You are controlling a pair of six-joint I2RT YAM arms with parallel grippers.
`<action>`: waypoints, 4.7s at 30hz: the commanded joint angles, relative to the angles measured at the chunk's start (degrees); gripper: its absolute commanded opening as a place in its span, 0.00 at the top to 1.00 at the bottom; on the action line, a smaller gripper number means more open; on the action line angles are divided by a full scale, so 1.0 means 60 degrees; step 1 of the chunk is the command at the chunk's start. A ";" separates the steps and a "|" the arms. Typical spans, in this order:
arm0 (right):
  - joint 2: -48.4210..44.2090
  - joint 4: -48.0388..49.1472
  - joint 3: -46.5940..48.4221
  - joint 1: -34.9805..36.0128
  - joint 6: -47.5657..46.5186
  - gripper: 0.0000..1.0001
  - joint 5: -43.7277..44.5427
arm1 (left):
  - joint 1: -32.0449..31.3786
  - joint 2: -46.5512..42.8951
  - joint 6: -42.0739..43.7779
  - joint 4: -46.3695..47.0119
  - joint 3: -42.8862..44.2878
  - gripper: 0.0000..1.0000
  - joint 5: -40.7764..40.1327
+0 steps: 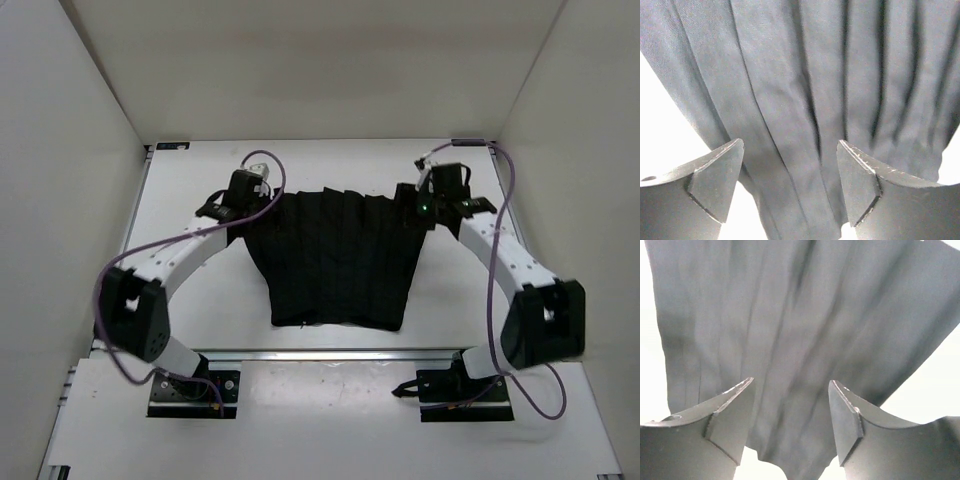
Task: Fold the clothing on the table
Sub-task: Flatten the skirt out, then fold the skirt
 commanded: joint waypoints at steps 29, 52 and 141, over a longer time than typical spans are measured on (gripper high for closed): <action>-0.3754 -0.1260 -0.6436 0.1546 0.3659 0.49 -0.0193 | -0.1103 -0.3615 -0.2368 0.0774 -0.6005 0.30 0.1486; -0.3143 -0.0835 -0.4171 0.0171 0.2342 1.00 -0.0427 | -0.0943 -0.3323 -0.1214 0.0349 -0.4676 1.00 0.1090; -0.0655 -0.0454 -0.0506 -0.0606 0.0451 1.00 -0.1774 | 0.0903 -0.2402 0.0548 -0.0488 -0.1083 1.00 0.0810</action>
